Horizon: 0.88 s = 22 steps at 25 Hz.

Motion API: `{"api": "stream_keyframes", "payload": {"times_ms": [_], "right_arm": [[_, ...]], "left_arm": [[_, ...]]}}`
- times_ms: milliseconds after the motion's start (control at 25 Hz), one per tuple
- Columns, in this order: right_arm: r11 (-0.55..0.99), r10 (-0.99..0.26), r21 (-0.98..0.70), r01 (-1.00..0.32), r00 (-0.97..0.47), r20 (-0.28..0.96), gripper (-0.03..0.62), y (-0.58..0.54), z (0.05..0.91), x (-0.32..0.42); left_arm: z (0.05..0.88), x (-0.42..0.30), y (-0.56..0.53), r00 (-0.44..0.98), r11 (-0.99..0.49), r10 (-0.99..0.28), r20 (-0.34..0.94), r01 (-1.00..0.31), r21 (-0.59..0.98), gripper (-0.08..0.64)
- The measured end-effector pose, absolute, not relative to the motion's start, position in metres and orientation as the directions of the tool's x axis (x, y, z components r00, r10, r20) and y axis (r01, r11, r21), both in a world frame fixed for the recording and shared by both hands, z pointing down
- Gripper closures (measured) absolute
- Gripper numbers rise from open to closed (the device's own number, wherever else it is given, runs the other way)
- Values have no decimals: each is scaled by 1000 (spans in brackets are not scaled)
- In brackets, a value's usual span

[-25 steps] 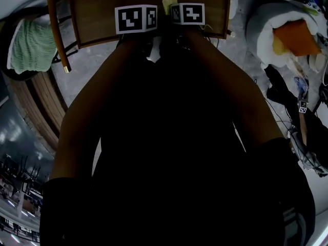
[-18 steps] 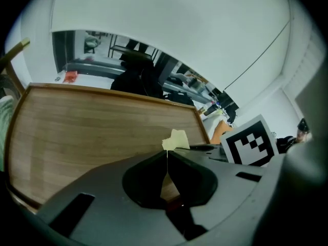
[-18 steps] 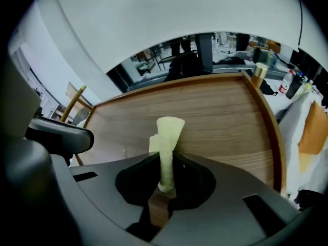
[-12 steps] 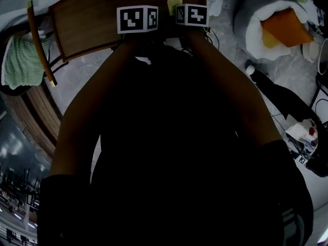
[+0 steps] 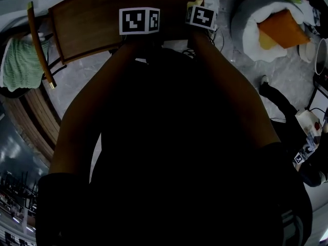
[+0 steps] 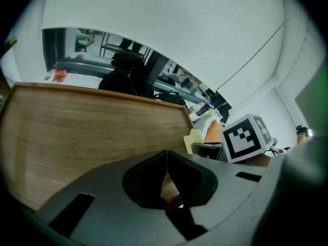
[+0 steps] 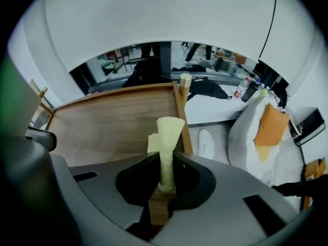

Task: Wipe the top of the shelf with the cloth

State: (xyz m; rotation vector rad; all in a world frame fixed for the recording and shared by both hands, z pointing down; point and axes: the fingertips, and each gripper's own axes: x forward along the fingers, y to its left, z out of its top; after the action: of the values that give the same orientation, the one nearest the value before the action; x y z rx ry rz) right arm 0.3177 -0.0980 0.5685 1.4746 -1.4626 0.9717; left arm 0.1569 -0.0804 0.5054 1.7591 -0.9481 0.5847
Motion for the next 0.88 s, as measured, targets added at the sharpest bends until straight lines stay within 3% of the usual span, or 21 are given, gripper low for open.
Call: {"api": "stream_keyframes", "payload": {"times_ms": [280,480,720,880], "right_arm": [[-45,-420,87,-995,98,902,543,-108,554,305],[96,-488,-100,-990,-134,863,543,-114,533,185],[347,-358,-305,-887,-426,831,543,-86,539,15],[379,-284,-408,-830,-524,803,543,-67,549,-68]], "left_arm": [[504,103,-69,552,-151,-337,763,-831,535,548],[495,41,-58,523,-100,-356,774,-845,525,548],[493,-55,-39,441,-17,-381,813,-882,470,548],[481,-120,-28,377,49,-400,836,-902,430,549]]}}
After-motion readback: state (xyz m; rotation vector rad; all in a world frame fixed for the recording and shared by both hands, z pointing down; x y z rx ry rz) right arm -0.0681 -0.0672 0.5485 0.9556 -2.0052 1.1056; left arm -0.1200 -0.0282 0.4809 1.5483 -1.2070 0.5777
